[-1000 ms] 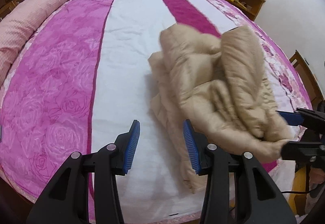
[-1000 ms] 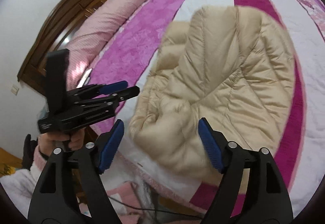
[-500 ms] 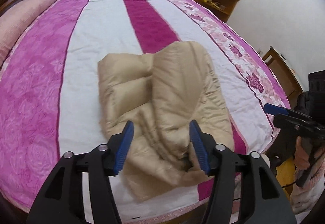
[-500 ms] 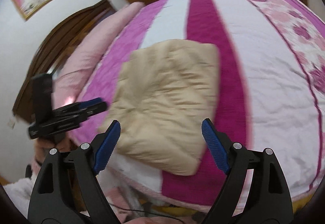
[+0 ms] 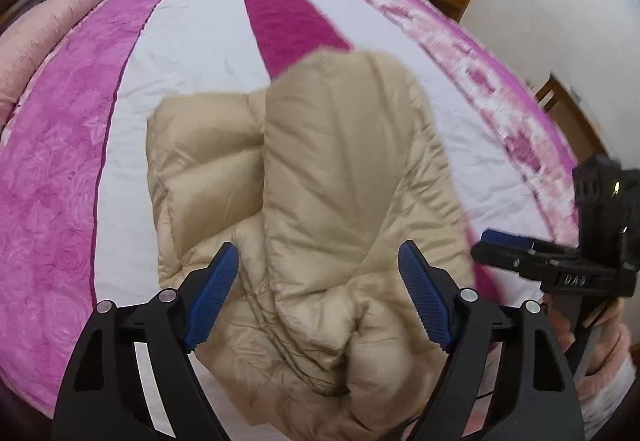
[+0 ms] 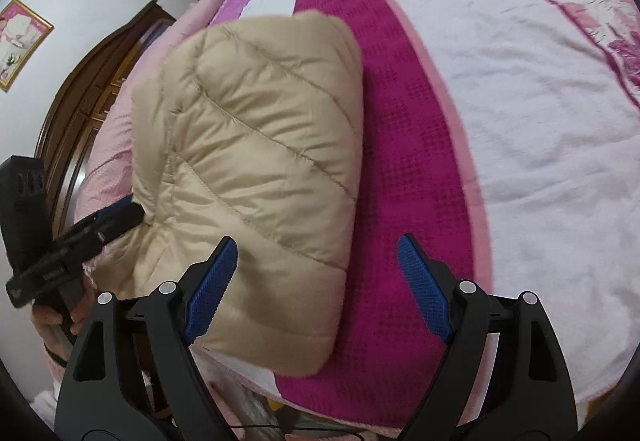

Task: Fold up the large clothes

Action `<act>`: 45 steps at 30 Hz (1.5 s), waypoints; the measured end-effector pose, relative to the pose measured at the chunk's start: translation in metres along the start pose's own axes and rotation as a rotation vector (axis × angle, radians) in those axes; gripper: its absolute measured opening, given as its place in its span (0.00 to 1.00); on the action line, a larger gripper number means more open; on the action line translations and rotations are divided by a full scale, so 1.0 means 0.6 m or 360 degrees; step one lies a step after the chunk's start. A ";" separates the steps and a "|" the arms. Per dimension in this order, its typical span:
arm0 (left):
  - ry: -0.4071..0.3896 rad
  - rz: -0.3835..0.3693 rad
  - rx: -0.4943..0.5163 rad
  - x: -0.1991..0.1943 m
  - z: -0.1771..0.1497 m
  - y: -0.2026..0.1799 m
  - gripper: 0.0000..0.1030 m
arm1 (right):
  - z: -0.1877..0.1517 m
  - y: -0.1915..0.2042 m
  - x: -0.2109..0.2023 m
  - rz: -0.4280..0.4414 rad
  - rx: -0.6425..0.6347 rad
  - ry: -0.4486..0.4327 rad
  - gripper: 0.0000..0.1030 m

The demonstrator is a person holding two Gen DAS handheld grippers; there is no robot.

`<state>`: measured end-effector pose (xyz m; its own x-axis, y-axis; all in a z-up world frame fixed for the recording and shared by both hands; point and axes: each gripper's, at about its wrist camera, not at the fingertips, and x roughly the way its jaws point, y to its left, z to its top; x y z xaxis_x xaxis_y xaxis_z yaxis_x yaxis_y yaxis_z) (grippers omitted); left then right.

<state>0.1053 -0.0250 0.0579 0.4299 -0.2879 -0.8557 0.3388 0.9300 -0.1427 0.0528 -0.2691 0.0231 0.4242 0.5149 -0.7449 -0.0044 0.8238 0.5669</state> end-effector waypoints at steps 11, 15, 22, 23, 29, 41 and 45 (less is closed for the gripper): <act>-0.0034 0.0242 -0.0124 0.006 -0.067 0.064 0.77 | -0.009 0.096 0.046 0.0116 -0.0287 0.0069 0.81; -0.0062 0.0287 -0.0251 0.003 -0.094 0.106 0.78 | -0.009 0.133 0.056 0.0094 -0.0426 0.0063 0.81; -0.0046 0.0240 -0.0421 0.023 -0.119 0.149 0.81 | -0.025 0.140 0.054 -0.0128 -0.0521 -0.0039 0.85; -0.0046 0.0245 -0.0411 0.024 -0.120 0.152 0.82 | -0.025 0.130 0.053 -0.0136 -0.0497 -0.0043 0.86; -0.0033 0.0207 -0.0457 0.035 -0.129 0.172 0.83 | -0.023 0.088 0.075 -0.0020 -0.0307 0.0038 0.90; -0.0004 0.0114 -0.0664 0.054 -0.156 0.235 0.84 | -0.014 0.053 0.137 0.0297 -0.0116 0.0207 0.95; 0.0019 -0.0157 -0.0833 0.069 -0.166 0.262 0.80 | -0.010 0.046 0.142 0.0402 -0.0077 0.0246 0.92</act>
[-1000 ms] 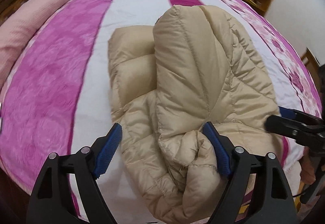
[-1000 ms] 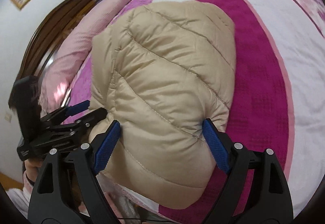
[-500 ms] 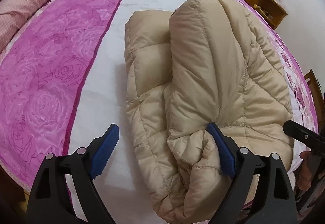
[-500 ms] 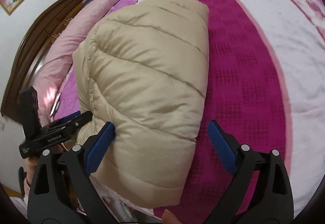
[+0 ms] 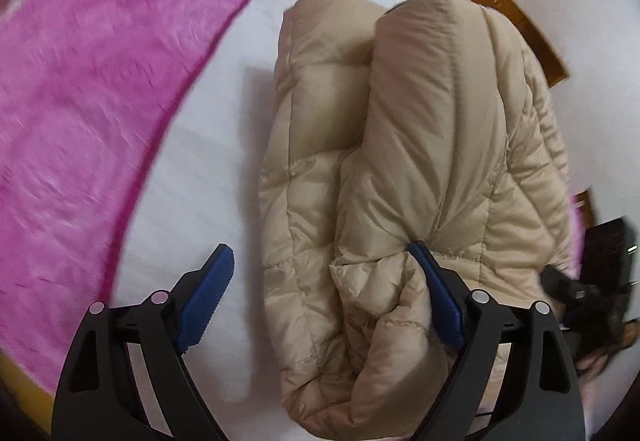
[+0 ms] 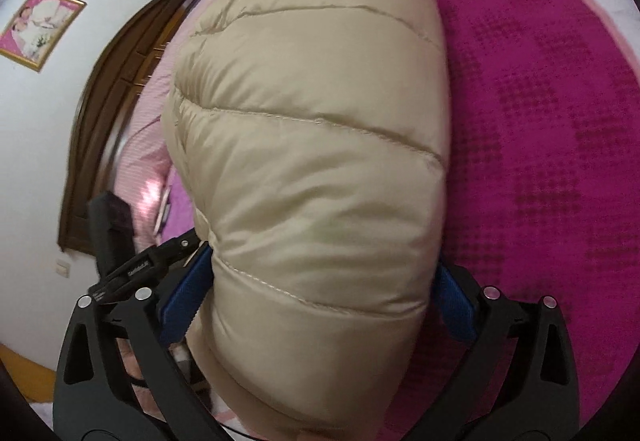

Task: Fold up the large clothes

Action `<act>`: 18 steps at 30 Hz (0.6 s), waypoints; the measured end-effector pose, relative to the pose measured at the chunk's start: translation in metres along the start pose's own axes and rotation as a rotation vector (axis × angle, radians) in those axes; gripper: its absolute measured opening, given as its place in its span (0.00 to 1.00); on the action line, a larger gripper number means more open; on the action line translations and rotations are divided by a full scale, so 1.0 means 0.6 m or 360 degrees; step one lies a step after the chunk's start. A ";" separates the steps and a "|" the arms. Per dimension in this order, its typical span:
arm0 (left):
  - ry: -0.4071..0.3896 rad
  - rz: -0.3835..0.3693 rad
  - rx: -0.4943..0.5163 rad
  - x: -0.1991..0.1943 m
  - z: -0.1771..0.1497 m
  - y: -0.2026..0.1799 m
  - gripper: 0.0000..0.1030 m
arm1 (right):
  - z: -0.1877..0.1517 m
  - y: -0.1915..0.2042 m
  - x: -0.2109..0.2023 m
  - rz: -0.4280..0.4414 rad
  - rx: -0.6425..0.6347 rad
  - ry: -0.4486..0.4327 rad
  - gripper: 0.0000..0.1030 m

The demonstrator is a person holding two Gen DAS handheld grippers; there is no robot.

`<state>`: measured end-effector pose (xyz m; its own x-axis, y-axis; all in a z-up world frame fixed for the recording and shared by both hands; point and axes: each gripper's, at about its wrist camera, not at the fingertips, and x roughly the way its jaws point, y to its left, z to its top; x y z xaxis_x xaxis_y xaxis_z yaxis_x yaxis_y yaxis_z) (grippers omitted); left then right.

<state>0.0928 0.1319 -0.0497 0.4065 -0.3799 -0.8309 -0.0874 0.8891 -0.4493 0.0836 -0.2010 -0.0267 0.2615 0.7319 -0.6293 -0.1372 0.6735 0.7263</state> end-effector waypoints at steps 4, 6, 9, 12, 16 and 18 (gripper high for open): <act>0.0042 -0.0362 -0.0118 0.010 0.002 0.011 0.57 | 0.003 0.000 -0.013 0.0068 -0.0021 -0.0042 0.80; 0.0037 -0.0443 -0.0113 0.013 0.006 0.006 0.55 | 0.003 -0.003 -0.030 0.0098 -0.0022 -0.0097 0.75; 0.0020 -0.0521 -0.0063 0.014 0.022 -0.017 0.52 | 0.015 0.001 -0.061 0.0092 -0.0052 -0.0195 0.71; -0.0005 -0.0599 0.0037 0.015 0.046 -0.062 0.49 | 0.026 0.003 -0.105 0.0066 -0.0085 -0.0312 0.70; -0.0017 -0.0680 0.0186 0.027 0.078 -0.137 0.48 | 0.038 -0.012 -0.173 0.0038 -0.0088 -0.0441 0.69; 0.0009 -0.0699 0.0215 0.045 0.087 -0.165 0.48 | 0.037 -0.031 -0.201 -0.0007 -0.0067 -0.0489 0.70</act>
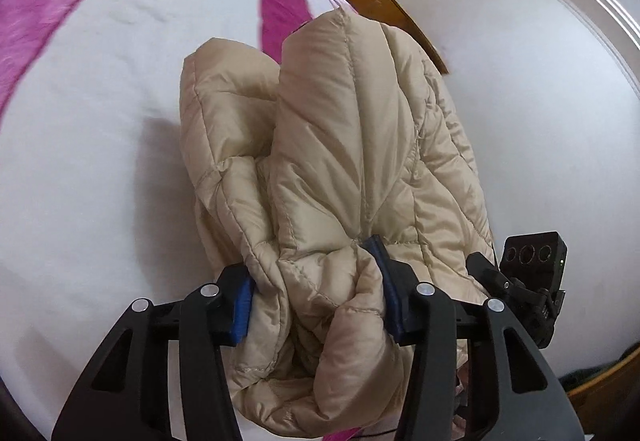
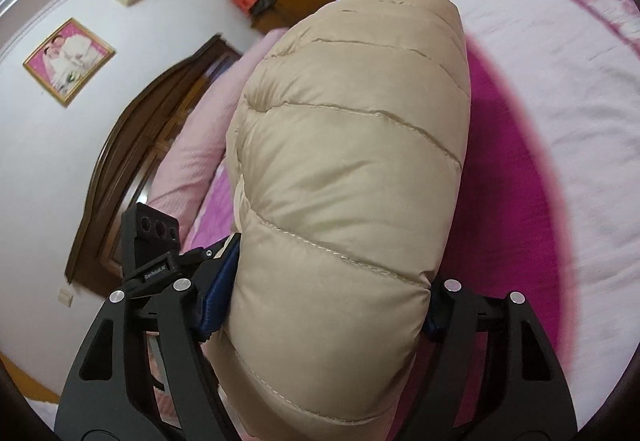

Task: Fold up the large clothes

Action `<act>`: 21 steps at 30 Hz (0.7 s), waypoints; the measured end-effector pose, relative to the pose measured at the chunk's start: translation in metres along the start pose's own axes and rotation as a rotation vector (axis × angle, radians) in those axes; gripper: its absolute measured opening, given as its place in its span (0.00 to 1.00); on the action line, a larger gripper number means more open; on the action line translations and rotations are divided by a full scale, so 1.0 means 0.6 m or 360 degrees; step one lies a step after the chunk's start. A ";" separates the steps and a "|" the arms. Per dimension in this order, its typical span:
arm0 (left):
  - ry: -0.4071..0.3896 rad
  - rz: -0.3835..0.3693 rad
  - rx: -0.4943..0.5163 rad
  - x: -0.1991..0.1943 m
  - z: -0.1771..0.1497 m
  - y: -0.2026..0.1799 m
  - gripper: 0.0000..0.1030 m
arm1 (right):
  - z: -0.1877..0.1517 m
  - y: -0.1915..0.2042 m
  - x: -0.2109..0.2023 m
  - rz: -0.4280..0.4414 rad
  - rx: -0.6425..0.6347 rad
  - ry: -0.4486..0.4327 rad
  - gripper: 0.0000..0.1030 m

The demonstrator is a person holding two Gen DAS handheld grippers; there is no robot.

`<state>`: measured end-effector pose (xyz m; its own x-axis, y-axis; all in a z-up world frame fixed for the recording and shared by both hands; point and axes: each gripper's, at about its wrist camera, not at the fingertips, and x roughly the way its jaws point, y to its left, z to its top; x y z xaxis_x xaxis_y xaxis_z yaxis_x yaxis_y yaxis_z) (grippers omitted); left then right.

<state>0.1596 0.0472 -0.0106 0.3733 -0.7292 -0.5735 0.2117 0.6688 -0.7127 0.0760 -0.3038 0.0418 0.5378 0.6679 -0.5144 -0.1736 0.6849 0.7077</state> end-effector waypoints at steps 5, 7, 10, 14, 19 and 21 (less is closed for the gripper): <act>0.0130 0.0206 -0.0002 0.069 0.000 -0.008 0.52 | -0.017 -0.061 -0.003 -0.0191 0.0126 0.0099 0.74; 0.0143 0.0260 -0.0004 0.073 -0.010 -0.007 0.55 | -0.029 -0.081 -0.002 -0.0221 0.0182 0.0140 0.76; 0.0126 0.0363 0.0041 0.063 -0.023 -0.013 0.60 | -0.048 -0.086 -0.035 -0.0242 0.0189 0.0105 0.77; 0.0099 0.0504 0.0131 0.046 -0.039 -0.035 0.60 | -0.067 -0.069 -0.082 -0.0355 0.0116 -0.0050 0.77; 0.0102 0.0657 0.0146 0.029 -0.065 -0.034 0.60 | -0.083 -0.074 -0.038 -0.0451 0.0057 0.0033 0.76; 0.0089 0.0749 0.0159 0.026 -0.068 -0.024 0.61 | -0.086 -0.083 -0.021 -0.0419 0.0052 0.0069 0.76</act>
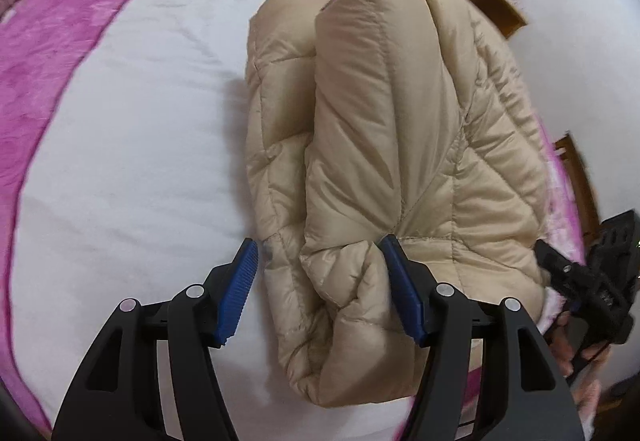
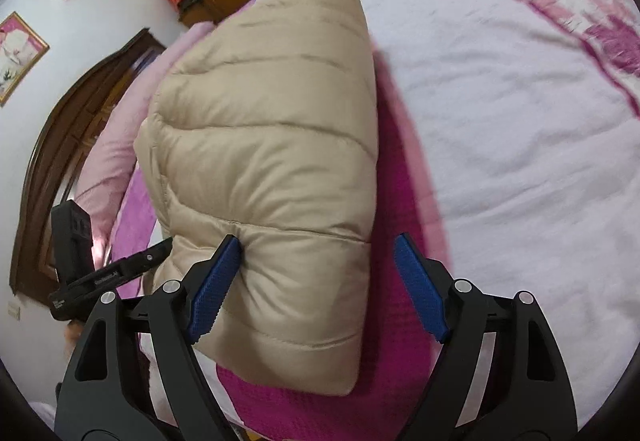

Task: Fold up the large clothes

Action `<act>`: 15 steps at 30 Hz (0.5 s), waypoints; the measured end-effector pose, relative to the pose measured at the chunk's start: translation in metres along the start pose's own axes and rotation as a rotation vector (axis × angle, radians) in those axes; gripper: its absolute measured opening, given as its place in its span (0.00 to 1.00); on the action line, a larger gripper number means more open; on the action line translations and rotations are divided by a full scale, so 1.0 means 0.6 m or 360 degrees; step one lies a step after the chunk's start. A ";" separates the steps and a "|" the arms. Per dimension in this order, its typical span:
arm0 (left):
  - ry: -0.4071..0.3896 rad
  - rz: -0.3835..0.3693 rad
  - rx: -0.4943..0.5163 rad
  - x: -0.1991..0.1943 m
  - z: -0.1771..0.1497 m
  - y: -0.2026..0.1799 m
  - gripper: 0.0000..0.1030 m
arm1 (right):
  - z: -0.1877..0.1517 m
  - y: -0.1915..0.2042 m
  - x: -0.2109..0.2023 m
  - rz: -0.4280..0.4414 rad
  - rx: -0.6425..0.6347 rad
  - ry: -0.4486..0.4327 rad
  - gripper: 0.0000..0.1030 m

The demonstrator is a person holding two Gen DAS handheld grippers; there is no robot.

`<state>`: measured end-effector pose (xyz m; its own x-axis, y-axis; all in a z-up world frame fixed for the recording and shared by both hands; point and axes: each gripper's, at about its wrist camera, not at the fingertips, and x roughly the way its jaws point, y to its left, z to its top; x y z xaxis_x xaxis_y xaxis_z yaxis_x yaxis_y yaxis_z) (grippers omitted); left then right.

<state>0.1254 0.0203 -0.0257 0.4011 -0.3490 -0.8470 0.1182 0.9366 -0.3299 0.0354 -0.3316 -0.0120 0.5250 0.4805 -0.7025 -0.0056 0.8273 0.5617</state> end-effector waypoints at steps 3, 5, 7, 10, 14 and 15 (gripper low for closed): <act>-0.0002 0.0065 -0.0012 0.000 -0.003 0.022 0.63 | 0.000 0.010 0.028 0.0016 -0.0032 0.0024 0.76; -0.0009 0.0064 -0.0026 -0.008 -0.004 0.026 0.63 | 0.005 0.018 0.033 -0.0005 -0.0049 0.0009 0.76; -0.0036 0.0057 -0.0018 -0.018 -0.008 0.024 0.63 | 0.010 0.027 0.028 -0.0046 -0.0081 -0.0021 0.76; -0.0096 0.0083 0.0041 -0.046 -0.019 0.001 0.64 | 0.002 0.047 0.007 -0.0144 -0.0131 -0.0084 0.79; -0.0176 0.0135 0.0094 -0.085 -0.035 -0.034 0.77 | -0.021 0.083 -0.024 -0.0244 -0.0220 -0.0154 0.86; -0.0186 0.0146 0.0106 -0.092 -0.041 -0.039 0.79 | -0.026 0.094 -0.029 -0.0269 -0.0223 -0.0167 0.91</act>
<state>0.0781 0.0171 0.0184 0.5152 -0.2594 -0.8169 0.1346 0.9658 -0.2218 0.0127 -0.2888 0.0252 0.6138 0.3053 -0.7280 -0.0244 0.9291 0.3690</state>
